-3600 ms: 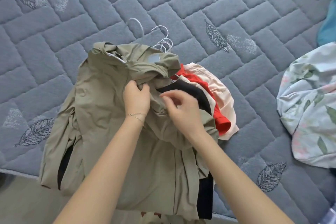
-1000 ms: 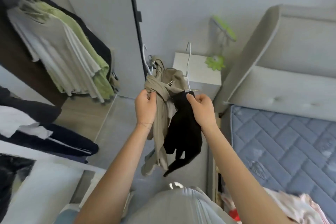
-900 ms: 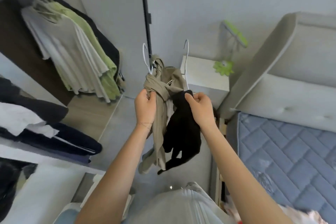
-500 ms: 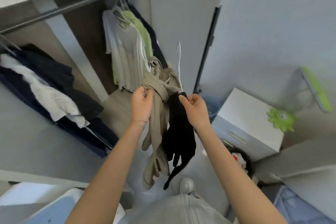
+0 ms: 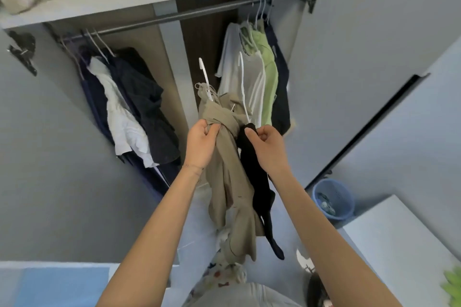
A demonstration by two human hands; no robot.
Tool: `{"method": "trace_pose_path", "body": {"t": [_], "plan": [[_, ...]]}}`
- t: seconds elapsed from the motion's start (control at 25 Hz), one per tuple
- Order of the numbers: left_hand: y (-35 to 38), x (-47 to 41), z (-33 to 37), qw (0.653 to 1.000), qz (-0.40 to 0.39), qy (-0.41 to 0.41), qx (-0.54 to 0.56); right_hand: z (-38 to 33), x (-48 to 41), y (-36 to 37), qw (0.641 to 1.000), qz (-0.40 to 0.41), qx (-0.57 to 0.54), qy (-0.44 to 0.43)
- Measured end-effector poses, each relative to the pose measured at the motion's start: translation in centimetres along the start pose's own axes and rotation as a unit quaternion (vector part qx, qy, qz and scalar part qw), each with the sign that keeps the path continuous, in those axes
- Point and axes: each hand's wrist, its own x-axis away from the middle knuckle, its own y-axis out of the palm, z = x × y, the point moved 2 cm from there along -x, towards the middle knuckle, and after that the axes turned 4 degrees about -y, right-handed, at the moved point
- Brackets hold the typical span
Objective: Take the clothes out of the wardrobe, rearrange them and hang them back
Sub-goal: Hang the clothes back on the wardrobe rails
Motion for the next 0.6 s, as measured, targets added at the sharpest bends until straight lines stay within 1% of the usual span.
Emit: {"method": "trace_pose_path", "body": {"t": [0.12, 0.24, 0.4, 0.52, 0.6], "plan": [[0.1, -4.0, -0.8, 0.999, 0.033, -0.005, 0.006, -0.2, -4.4, 1.1, 1.000, -0.012, 0.005, -0.010], [0.0, -8.6, -1.5, 0.998, 0.057, 0.002, -0.013, -0.3, -8.9, 2.6, 0.999, -0.022, 0.034, -0.029], [0.3, -14.8, -2.0, 0.996, 0.088, -0.004, -0.017, -0.6, -14.9, 4.6, 0.997, -0.011, 0.056, -0.050], [0.3, -18.6, -1.8, 0.996, 0.087, 0.019, -0.020, -0.6, -18.7, 5.9, 0.996, 0.005, 0.063, -0.057], [0.1, -21.0, -1.8, 0.995, 0.092, 0.017, -0.020, -0.5, -21.2, 6.8, 0.996, 0.013, 0.063, -0.058]]}}
